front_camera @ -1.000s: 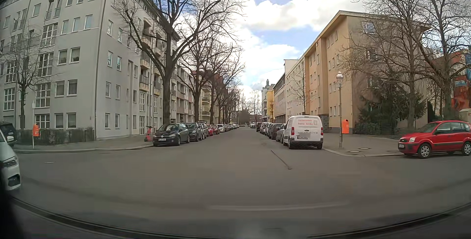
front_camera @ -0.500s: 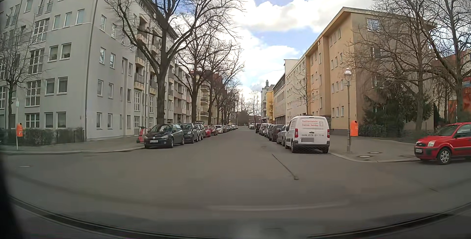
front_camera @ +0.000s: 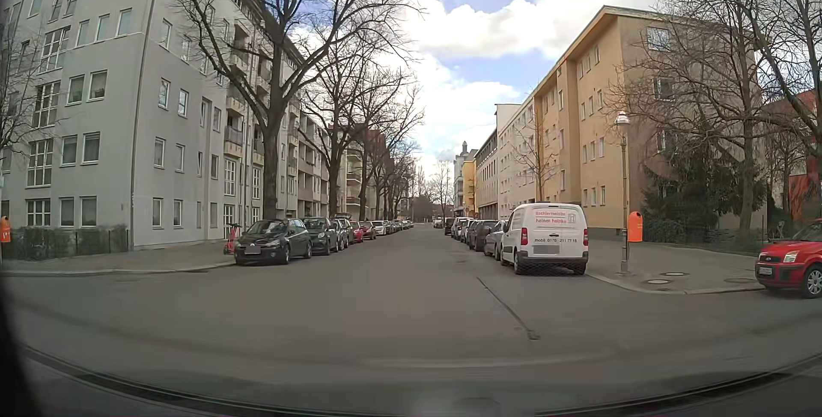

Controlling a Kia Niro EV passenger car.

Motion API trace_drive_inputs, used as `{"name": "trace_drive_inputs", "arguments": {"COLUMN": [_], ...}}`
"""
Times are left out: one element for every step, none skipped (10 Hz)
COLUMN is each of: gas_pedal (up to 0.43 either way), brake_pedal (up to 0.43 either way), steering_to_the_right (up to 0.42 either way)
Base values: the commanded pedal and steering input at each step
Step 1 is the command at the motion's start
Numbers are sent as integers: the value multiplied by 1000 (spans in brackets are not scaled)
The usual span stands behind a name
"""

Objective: Follow the waypoints while adhering to traffic rules and regulations

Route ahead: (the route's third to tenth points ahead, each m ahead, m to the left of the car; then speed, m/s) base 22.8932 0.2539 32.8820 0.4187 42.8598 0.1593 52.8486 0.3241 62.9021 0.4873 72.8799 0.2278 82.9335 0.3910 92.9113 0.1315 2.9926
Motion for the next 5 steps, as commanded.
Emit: {"name": "trace_drive_inputs", "arguments": {"gas_pedal": [240, 240, 240, 240, 240], "brake_pedal": [30, 30, 30, 30, 30], "steering_to_the_right": [9, 6, 0, -3, -4]}}
